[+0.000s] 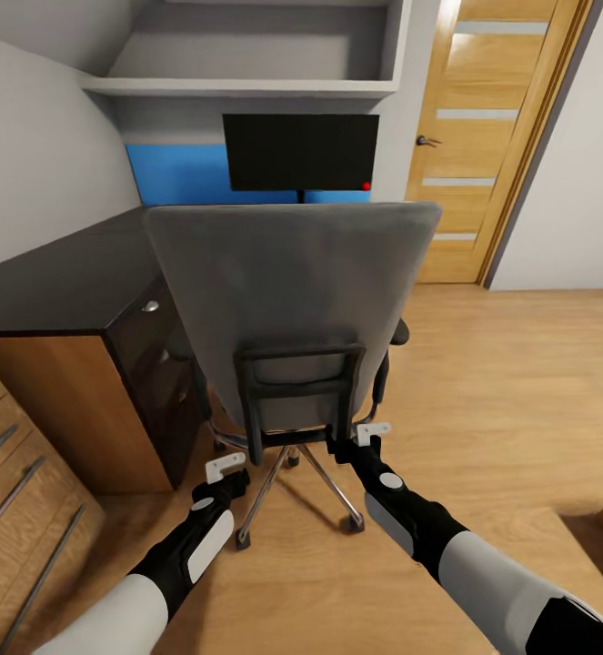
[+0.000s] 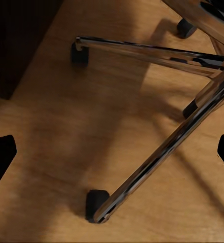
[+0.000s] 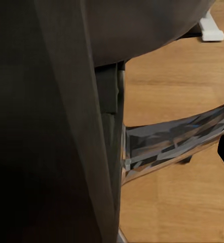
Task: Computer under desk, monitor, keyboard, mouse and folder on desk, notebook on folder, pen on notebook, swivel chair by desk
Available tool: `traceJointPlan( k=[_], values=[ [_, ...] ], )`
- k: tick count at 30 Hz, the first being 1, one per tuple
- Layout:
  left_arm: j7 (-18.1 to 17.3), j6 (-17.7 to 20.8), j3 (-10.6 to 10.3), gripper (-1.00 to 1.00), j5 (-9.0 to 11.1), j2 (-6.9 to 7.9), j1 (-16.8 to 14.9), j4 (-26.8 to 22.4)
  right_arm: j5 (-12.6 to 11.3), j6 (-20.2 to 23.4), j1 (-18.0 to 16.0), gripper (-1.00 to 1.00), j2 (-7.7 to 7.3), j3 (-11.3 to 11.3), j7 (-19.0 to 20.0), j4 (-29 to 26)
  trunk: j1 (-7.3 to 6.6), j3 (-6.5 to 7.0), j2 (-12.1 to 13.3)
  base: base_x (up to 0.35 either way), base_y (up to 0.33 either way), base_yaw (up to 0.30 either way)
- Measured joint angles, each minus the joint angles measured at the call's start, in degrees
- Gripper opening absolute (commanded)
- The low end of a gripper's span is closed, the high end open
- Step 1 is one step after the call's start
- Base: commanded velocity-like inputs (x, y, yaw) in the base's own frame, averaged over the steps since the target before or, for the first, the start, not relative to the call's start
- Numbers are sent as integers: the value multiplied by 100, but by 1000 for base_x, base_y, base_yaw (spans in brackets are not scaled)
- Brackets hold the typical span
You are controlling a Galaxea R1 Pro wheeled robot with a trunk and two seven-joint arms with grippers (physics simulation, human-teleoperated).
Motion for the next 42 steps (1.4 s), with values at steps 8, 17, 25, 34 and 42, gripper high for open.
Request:
traceJointPlan(
  k=[8,17,25,34,42],
  values=[
    [-4,1,3,100,7,20,0,0,4,-1,1,100,-4,-4,-6,-1,0,0,0,321,0,0],
    [-1,1,4,100,21,40,1,4,20,2,3,100,-8,-2,-15,-3,0,0,0,321,0,73],
    [-3,-3,-2,100,55,44,2,9,12,1,3,100,-25,-11,-18,-16,1,-1,1,321,0,9],
    [4,-6,-2,100,50,41,2,9,16,1,3,100,-29,-15,-18,-18,1,-1,1,321,0,0],
    [-2,-6,-2,100,47,44,2,49,17,0,2,100,-31,-21,-17,-10,1,0,0,321,0,0]
  ],
)
